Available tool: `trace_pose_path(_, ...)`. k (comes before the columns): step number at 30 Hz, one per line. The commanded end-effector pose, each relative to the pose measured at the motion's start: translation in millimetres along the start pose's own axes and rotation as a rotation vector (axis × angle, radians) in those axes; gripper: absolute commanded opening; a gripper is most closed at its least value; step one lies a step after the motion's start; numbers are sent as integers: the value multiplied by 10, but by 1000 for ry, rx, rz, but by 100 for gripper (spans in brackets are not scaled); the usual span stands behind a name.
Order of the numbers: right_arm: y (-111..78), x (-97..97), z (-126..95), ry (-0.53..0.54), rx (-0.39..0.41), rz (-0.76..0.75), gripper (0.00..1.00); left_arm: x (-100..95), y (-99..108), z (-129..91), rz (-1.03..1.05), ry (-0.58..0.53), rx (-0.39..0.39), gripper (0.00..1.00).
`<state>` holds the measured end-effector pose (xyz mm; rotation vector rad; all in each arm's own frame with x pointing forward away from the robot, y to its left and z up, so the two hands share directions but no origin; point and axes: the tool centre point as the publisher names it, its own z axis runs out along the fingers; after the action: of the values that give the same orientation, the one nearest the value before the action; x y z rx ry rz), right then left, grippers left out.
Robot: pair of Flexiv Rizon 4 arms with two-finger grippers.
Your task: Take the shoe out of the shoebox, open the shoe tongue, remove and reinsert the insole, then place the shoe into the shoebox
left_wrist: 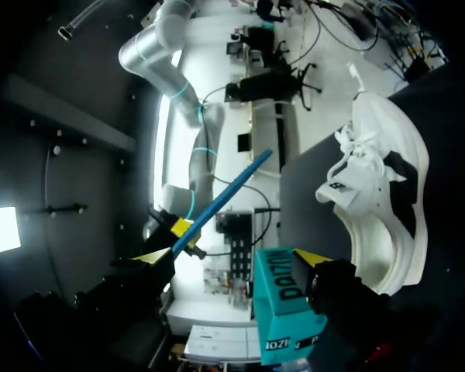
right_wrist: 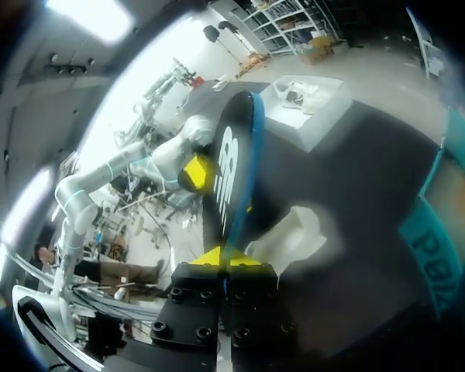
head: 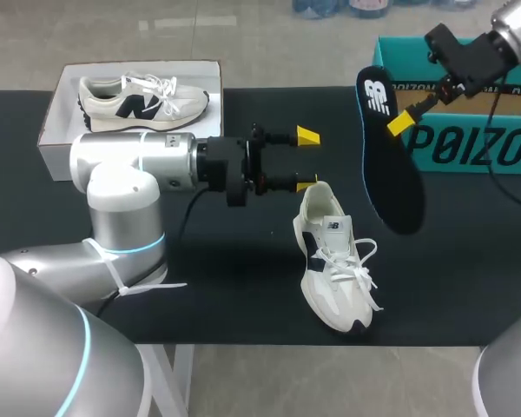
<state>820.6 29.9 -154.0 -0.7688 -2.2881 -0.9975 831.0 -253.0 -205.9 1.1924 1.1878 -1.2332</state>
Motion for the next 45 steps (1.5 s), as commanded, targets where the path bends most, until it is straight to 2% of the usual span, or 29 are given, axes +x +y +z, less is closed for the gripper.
trace_pose_path(1, 80, -140, 59, 46, 58, 11, 0, 9, -18, 39, 8, 4, -1, 100)
trace_pose_path(9, 142, -226, 164, 65, 64, 26, 0, 10, -77, 194, 58, 52, -10, 100)
trace_pose_path(17, 148, -248, 293, 89, 75, 48, 0, -30, -129, 302, 121, 38, -33, 100)
trace_pose_path(23, 178, -192, 391, 109, 78, 64, 0, 13, -151, 382, 144, 64, -37, 100)
trace_pose_path(29, 195, -160, 447, 129, 71, 64, 0, 50, -114, 417, 174, 90, -74, 100)
trace_pose_path(38, 170, -153, 410, 132, 63, 69, 0, 38, -74, 443, 201, 95, -70, 100)
trace_pose_path(39, 170, -152, 402, 132, 60, 69, 0, 39, -70, 446, 204, 95, -67, 81)
trace_pose_path(40, 172, -149, 392, 131, 56, 70, 0, 40, -67, 451, 205, 95, -65, 46)
trace_pose_path(41, 173, -148, 389, 131, 55, 69, 0, 40, -66, 454, 206, 94, -64, 40)
trace_pose_path(42, 177, -144, 384, 131, 53, 68, 0, 40, -62, 463, 209, 95, -61, 27)
trace_pose_path(43, 179, -141, 382, 131, 51, 68, 0, 41, -61, 473, 211, 96, -60, 23)
trace_pose_path(45, 181, -139, 382, 132, 48, 68, 0, 41, -61, 489, 212, 96, -57, 22)
